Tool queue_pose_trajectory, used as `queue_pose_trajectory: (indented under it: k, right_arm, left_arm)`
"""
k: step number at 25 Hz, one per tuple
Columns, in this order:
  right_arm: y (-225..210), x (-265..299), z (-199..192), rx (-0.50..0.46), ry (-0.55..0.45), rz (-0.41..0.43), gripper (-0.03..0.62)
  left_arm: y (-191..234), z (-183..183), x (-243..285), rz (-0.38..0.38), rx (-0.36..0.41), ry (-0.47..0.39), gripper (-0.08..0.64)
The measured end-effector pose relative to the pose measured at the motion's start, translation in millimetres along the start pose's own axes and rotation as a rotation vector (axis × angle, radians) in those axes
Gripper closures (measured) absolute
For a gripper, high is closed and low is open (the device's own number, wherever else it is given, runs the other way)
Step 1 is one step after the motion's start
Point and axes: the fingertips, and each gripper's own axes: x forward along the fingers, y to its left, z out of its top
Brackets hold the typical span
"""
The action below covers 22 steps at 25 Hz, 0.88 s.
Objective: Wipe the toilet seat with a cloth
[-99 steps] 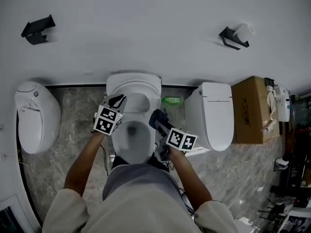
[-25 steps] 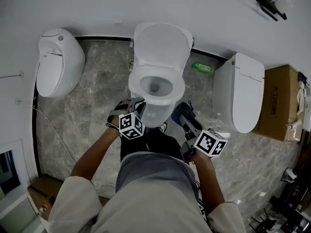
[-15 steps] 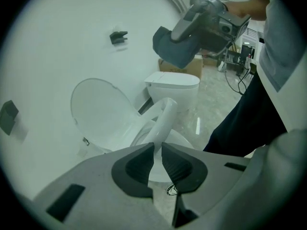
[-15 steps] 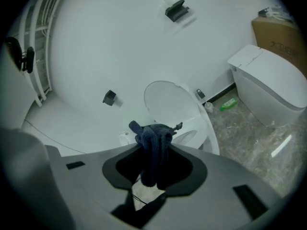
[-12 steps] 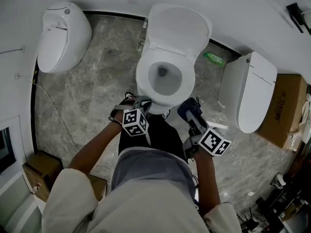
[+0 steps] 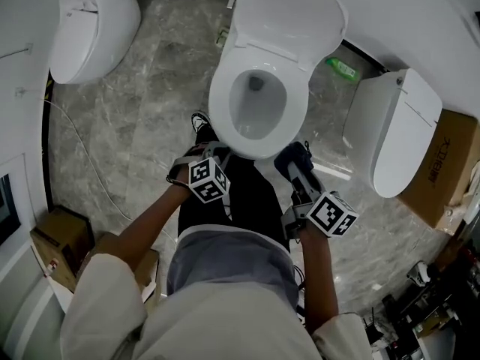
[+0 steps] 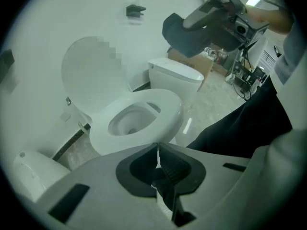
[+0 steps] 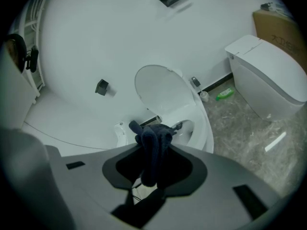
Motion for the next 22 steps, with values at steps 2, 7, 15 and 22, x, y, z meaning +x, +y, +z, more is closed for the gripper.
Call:
queue_pose_trajectory:
  k: [2, 7, 15, 22]
  right_arm:
    - [-6.9, 6.7, -7.3, 0.004, 0.023, -0.012, 0.479]
    - [-19.6, 25.2, -19.5, 0.018, 0.062, -0.024, 0.479]
    - [-60.0, 59.6, -39.2, -0.045, 0.115, -0.097, 0.479]
    - [-90.1, 102.1, -59.4, 0.001, 0.125, -0.143, 0.479]
  left_arm:
    - [-7.6, -14.3, 13.0, -0.025, -0.067, 0.035, 0.544]
    - [-26.2, -52.9, 55.8, -0.043, -0.227, 0.143, 0.546]
    - [-43.4, -97.1, 122.2, -0.035, -0.389, 0.190, 0.546]
    - [-47.3, -119.7, 163.6, -0.095, -0.360, 0.203, 0.548]
